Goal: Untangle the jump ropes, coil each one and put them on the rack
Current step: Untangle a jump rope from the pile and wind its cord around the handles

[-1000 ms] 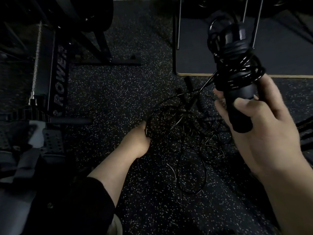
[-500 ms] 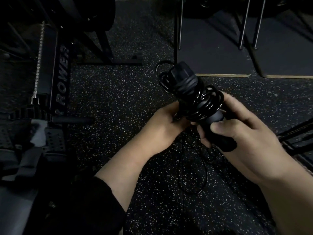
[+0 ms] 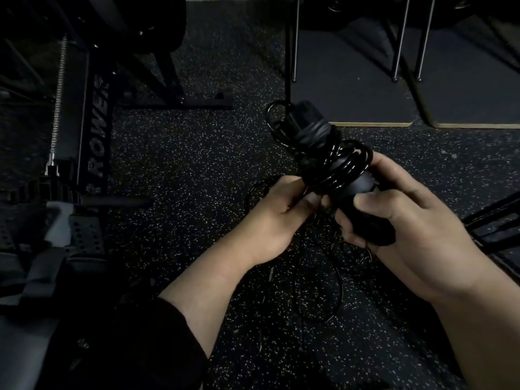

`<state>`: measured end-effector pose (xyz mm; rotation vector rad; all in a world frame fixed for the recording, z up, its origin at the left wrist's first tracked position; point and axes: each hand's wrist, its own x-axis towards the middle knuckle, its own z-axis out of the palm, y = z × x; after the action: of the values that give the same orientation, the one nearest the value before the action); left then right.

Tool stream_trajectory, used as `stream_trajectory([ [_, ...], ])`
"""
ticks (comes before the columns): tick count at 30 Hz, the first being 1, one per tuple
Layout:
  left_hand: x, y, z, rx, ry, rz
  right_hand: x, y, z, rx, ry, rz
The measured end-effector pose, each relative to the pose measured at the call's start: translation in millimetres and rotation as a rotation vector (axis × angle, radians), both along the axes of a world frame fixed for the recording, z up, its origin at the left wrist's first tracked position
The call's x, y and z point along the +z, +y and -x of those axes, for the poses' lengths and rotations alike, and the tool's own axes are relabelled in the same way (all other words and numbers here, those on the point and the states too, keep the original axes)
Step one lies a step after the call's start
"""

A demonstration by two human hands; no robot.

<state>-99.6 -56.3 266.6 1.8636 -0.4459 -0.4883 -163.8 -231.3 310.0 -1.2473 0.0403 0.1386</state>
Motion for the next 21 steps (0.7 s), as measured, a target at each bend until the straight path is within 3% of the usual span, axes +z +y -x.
stream_trajectory([
  [4, -4.7, 2.5, -1.1, 0.073, 0.057, 0.048, -1.1, -1.2, -1.5, -0.160, 0.074, 0.095],
  [7, -0.4, 1.5, -2.0, 0.113, 0.106, -0.023, -2.2, -2.9, -3.5, -0.232, 0.112, 0.300],
  [13, 4.9, 9.5, -5.5, 0.054, -0.135, -0.427, -8.4, -4.8, -0.2, -0.130, 0.128, 0.815],
  [21, 27.0, 12.2, 2.4, -0.197, -0.396, -0.755, -9.2, 0.5, 1.8, -0.052, 0.207, 1.074],
])
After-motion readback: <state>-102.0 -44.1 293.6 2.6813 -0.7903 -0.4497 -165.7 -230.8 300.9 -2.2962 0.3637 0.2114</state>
